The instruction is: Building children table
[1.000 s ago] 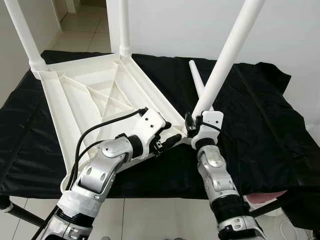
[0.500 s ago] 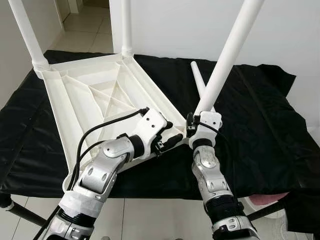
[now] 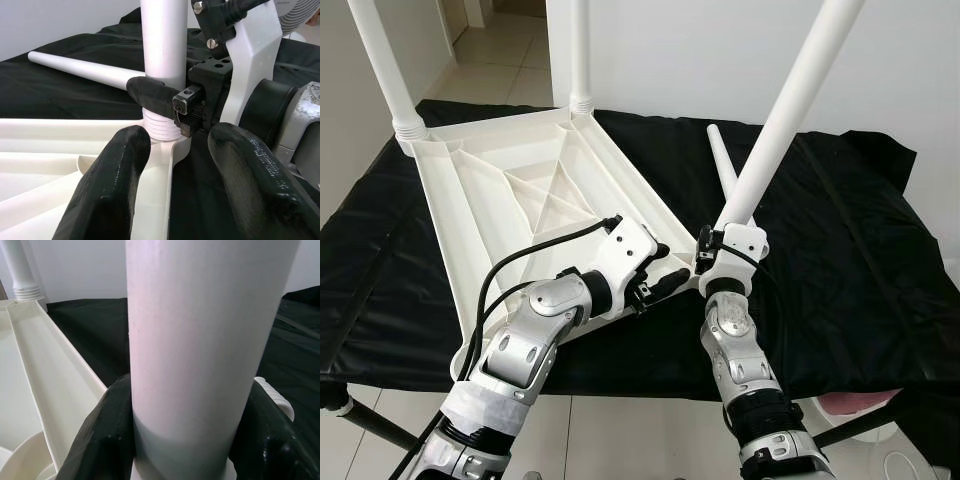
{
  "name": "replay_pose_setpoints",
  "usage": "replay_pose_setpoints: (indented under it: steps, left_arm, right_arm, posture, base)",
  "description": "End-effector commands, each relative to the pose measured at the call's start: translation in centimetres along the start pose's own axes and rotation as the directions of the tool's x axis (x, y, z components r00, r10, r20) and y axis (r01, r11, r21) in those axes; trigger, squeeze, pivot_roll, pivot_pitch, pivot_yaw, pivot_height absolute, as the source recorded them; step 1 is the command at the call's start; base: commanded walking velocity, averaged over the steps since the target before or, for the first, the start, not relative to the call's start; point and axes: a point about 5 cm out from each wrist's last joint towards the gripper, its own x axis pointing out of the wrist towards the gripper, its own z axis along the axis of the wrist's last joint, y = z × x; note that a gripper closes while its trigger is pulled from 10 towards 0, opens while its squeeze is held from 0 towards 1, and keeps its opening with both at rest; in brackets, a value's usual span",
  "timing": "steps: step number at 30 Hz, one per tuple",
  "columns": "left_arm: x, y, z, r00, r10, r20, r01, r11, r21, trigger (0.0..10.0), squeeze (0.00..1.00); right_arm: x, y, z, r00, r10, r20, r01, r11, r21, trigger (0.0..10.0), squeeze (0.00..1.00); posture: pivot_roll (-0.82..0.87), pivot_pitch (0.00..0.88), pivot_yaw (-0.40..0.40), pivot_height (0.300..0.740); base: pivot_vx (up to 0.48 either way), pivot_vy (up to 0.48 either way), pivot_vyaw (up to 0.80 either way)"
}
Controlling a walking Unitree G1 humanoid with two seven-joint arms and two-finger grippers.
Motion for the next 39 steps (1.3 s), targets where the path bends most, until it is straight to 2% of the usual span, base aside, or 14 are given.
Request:
replay_pose_setpoints:
  steps: [1,9,10,11,12,15,22,23,24,25,30,32,38,39]
  left_arm:
    - [0.2,0.1,0.3,1.000,0.030,0.002,-0.030,0.999,0.020,10.0,0.00]
    - [0.2,0.1,0.4,0.999,0.033,0.005,-0.033,0.999,0.016,10.0,0.00]
    - [0.2,0.1,0.4,0.999,0.033,0.005,-0.033,0.999,0.014,10.0,0.00]
    - [0.2,0.1,0.4,0.999,0.033,0.005,-0.033,0.999,0.013,10.0,0.00]
    - [0.2,0.0,0.4,0.999,0.032,0.005,-0.032,0.999,0.012,10.0,0.00]
    - [0.2,-0.2,0.3,1.000,0.025,0.002,-0.025,1.000,0.011,10.0,0.00]
    - [0.4,-0.8,0.1,1.000,0.004,0.002,-0.004,1.000,0.002,10.0,0.00]
    - [0.5,-0.9,0.2,1.000,-0.001,0.003,0.001,1.000,0.002,10.0,0.00]
    - [0.5,-1.0,0.2,1.000,-0.004,0.004,0.004,1.000,0.002,10.0,0.00]
    - [0.6,-1.1,0.2,1.000,-0.009,0.005,0.009,1.000,0.002,10.0,0.00]
    - [0.8,-1.2,0.2,1.000,-0.015,0.005,0.015,1.000,0.006,10.0,0.00]
    - [0.9,-1.3,0.2,1.000,-0.019,0.005,0.019,1.000,0.011,10.0,0.00]
    - [1.1,-1.7,0.2,1.000,-0.025,0.007,0.025,1.000,0.007,10.0,0.00]
    - [1.1,-1.9,0.0,1.000,-0.026,0.005,0.026,1.000,0.004,10.0,0.00]
  right_arm:
    - [0.0,-1.9,-1.4,0.993,-0.096,-0.070,0.095,0.995,-0.017,10.0,0.00]
    - [0.2,-2.0,-1.2,0.993,-0.103,-0.060,0.102,0.994,-0.024,10.0,0.00]
    - [0.2,-2.0,-1.1,0.994,-0.095,-0.049,0.094,0.995,-0.020,10.0,0.94]
    - [0.3,-2.0,-1.0,0.995,-0.090,-0.041,0.089,0.996,-0.017,10.0,0.94]
    - [0.3,-2.0,-0.7,0.998,-0.067,-0.021,0.067,0.998,-0.002,10.0,1.00]
    - [0.4,-2.2,-0.1,0.999,-0.047,0.027,0.046,0.999,0.029,10.0,1.00]
    - [1.0,-2.6,1.2,0.994,0.032,0.105,-0.033,0.999,0.009,10.0,1.00]
    - [1.2,-2.7,1.2,0.993,0.062,0.100,-0.063,0.998,0.010,10.0,0.47]
    - [1.3,-2.7,1.3,0.992,0.082,0.096,-0.083,0.996,0.012,10.0,0.47]
    - [1.5,-2.8,1.3,0.987,0.134,0.092,-0.136,0.991,0.015,10.0,0.00]
    - [1.9,-2.9,1.4,0.970,0.233,0.074,-0.235,0.972,0.019,10.0,0.00]
    - [2.3,-3.2,1.6,0.944,0.325,0.057,-0.327,0.945,0.025,10.0,0.00]
    - [2.9,-4.0,1.9,0.907,0.420,0.032,-0.418,0.907,-0.046,10.0,0.00]
    - [3.0,-4.2,2.0,0.885,0.465,0.019,-0.463,0.884,-0.069,10.0,0.00]
  posture:
    - [0.07,0.003,-0.072,0.740]
    - [0.06,0.009,-0.067,0.740]
    - [0.06,0.012,-0.067,0.740]
    - [0.06,0.012,-0.067,0.740]
    - [0.06,0.012,-0.067,0.740]
    - [0.06,0.016,-0.068,0.740]
    - [0.06,0.017,-0.065,0.740]
    - [0.06,0.018,-0.065,0.740]
    - [0.06,0.018,-0.065,0.740]
    - [0.05,0.017,-0.065,0.740]
    - [0.06,0.015,-0.068,0.740]
    - [0.06,0.015,-0.069,0.740]
    - [0.06,0.019,-0.075,0.740]
    - [0.06,0.021,-0.079,0.740]
  base:
    - [0.000,0.000,0.00]
    - [0.000,0.000,0.00]
    - [0.000,0.000,0.00]
    - [0.000,0.000,0.00]
    - [0.000,0.000,0.00]
    - [0.000,0.000,0.00]
    - [0.000,0.000,0.00]
    - [0.000,0.000,0.00]
    - [0.000,0.000,0.00]
    - [0.000,0.000,0.00]
    - [0.000,0.000,0.00]
    - [0.000,0.000,0.00]
    - [0.000,0.000,0.00]
    - [0.000,0.000,0.00]
